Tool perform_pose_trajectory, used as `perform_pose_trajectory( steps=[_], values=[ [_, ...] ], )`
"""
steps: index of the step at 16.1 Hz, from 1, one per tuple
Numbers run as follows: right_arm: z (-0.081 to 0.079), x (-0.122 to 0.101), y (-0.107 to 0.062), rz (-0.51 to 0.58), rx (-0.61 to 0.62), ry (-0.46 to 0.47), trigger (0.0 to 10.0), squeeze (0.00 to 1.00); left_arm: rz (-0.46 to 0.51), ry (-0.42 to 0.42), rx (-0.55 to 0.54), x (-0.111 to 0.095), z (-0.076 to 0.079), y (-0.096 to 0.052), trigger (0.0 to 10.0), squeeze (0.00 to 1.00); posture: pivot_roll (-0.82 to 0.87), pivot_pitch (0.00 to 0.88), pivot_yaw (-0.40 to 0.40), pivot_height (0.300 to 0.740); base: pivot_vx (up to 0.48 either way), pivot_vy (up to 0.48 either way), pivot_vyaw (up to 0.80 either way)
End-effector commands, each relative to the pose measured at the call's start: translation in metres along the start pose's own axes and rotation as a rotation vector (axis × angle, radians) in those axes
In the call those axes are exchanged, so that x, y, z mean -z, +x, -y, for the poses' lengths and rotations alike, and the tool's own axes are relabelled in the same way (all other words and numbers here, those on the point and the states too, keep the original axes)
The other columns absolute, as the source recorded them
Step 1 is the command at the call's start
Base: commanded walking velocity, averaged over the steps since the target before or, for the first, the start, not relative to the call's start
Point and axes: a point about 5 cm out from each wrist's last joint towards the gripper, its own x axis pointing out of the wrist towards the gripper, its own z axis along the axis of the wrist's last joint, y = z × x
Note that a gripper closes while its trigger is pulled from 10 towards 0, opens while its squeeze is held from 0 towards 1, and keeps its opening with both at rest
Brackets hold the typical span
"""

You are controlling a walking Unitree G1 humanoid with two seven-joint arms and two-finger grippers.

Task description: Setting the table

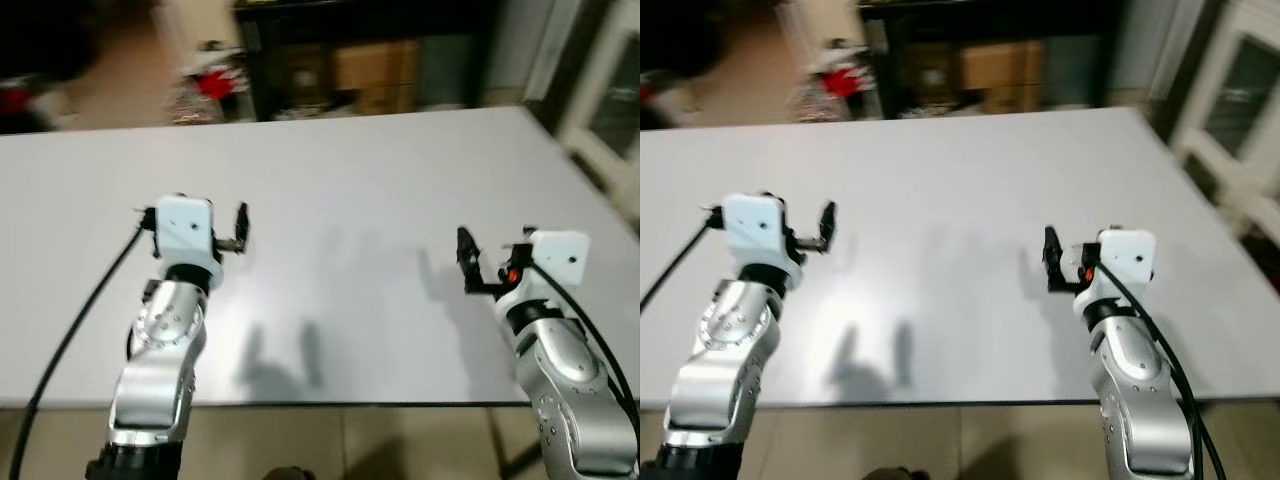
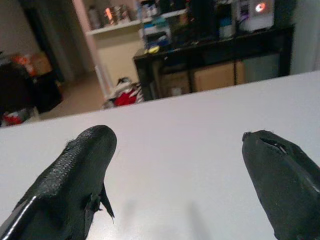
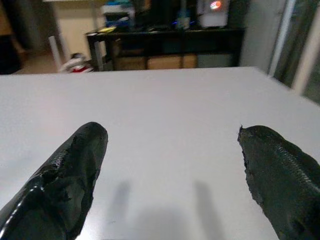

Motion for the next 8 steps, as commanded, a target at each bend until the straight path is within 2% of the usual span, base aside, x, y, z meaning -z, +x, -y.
perform_pose_trajectory(
  steps=[1,2,4,8],
  values=[
    [-0.0047,-0.0011,0.0002,0.0,-0.019,0.003,10.0,1.0,-0.001,0.007,-0.002,0.0001,-0.0034,-0.0011,10.0,0.0,0.09,0.0,0.068,0.74,0.0,0.0,0.8],
    [-0.0054,-0.0008,0.0003,-0.003,-0.021,0.004,10.0,1.0,-0.008,0.0,0.006,0.0008,-0.0031,-0.0021,10.0,0.0,0.09,0.0,0.066,0.74,0.0,0.0,0.8],
    [-0.0054,0.0031,0.0025,-0.03,0.021,-0.05,10.0,1.0,-0.021,-0.004,0.026,0.0032,-0.0023,-0.0056,10.0,0.0,0.09,0.0,0.054,0.74,0.0,0.375,0.0],
    [-0.0098,0.0018,0.0055,-0.022,-0.018,-0.029,10.0,1.0,-0.028,0.013,0.043,0.0032,-0.0024,-0.0061,10.0,0.0,0.1,0.0,0.049,0.74,0.0,0.39,0.0]
  ],
)
